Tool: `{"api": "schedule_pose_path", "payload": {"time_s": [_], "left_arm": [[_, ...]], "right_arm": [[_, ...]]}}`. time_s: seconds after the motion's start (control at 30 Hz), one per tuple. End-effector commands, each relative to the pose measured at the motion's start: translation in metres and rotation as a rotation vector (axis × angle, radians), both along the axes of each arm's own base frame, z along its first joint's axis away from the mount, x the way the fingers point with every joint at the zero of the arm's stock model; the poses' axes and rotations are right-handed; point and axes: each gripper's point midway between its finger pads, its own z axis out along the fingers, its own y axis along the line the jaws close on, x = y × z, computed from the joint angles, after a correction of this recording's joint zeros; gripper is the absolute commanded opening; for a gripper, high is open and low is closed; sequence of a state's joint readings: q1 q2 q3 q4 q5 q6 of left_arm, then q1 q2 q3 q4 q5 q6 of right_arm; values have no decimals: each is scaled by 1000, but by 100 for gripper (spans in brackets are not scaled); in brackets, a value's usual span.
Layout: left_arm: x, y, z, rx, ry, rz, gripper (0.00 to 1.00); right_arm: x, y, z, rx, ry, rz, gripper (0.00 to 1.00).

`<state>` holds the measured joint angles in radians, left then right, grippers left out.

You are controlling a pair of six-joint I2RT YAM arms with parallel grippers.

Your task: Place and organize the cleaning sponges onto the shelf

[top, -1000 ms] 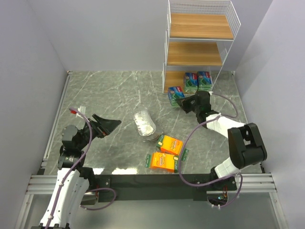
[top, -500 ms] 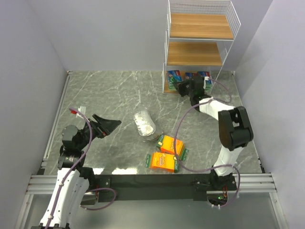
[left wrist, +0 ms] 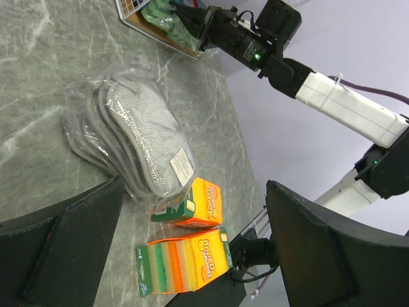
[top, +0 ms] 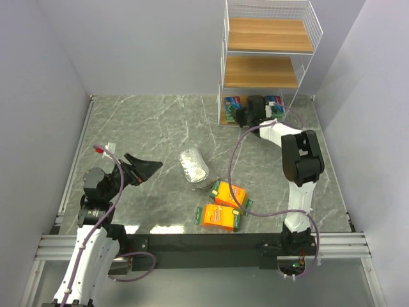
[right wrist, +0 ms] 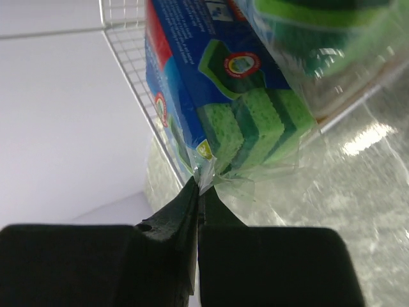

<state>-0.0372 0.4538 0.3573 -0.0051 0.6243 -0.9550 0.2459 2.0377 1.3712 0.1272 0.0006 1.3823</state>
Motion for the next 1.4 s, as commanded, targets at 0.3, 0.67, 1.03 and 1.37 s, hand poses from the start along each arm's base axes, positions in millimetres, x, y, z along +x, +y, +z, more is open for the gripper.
{"api": "schedule_pose_path", "payload": {"time_s": [0.3, 0.67, 1.03, 1.37], "left_arm": [[-1, -2, 10, 7, -50, -20, 99], [-1, -2, 11, 10, -46, -21, 99], [-2, -3, 8, 7, -39, -24, 100], [-4, -3, 9, -2, -41, -20, 99]], "right_arm": [[2, -20, -28, -11, 139, -103, 0], [2, -36, -21, 2, 110, -194, 0], [11, -37, -16, 14, 79, -167, 4], [-2, -14, 49, 40, -106, 48, 56]]}}
